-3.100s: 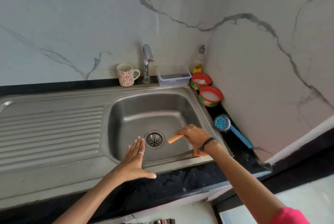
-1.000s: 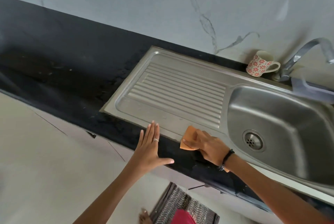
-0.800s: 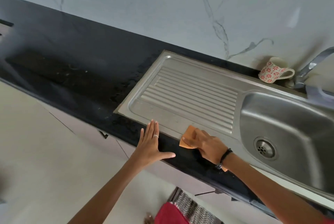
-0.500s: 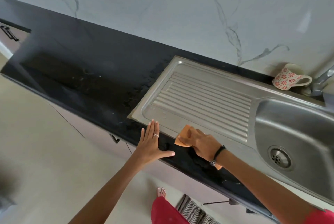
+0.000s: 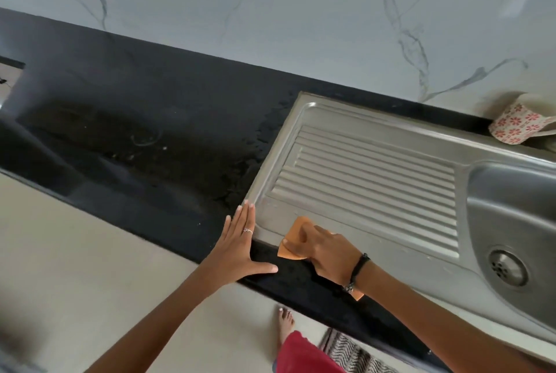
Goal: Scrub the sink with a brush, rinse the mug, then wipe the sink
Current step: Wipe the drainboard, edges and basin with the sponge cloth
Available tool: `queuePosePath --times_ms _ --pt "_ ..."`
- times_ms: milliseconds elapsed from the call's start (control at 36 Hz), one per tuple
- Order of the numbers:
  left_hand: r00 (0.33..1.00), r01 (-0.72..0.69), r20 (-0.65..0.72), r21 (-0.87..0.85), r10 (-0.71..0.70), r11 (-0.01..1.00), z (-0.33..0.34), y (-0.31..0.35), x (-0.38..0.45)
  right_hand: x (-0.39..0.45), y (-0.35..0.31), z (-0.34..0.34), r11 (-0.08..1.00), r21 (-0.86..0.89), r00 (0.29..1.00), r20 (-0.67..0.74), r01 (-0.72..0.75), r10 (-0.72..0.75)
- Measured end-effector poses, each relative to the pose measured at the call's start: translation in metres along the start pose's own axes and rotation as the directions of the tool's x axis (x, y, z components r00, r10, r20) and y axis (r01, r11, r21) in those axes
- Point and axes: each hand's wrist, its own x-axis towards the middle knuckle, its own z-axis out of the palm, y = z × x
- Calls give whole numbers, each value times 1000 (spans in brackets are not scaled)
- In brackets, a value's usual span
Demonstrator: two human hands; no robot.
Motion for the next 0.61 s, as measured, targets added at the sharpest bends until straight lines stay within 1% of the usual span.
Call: queuePosePath --times_ms 111,167,250,389,472,556,611 --pt "999 -16 50 -3 17 1000 -11 -13 7 14 -5 0 1000 9 1000 -3 27 -27" --pt "996 -25 84 -10 25 1000 -17 -19 11 22 -6 0 998 -9 996 -57 61 -61" --pt "993 -48 104 -5 49 999 -27 -29 19 36 -9 2 996 -4 992 -86 91 -91" --pt "972 -178 147 -38 182 983 -38 -39 23 52 -20 1 996 -1 987 -132 93 -92" --pt "966 -216 141 -22 217 976 -44 -44 29 63 -24 3 999 23 989 -140 46 -42" --pt "955 -240 175 -6 238 971 -49 -48 34 74 -34 12 998 52 986 -164 -25 33" --pt "948 -259 188 -13 256 966 -51 -52 39 82 -40 17 996 29 982 -170 -80 84"
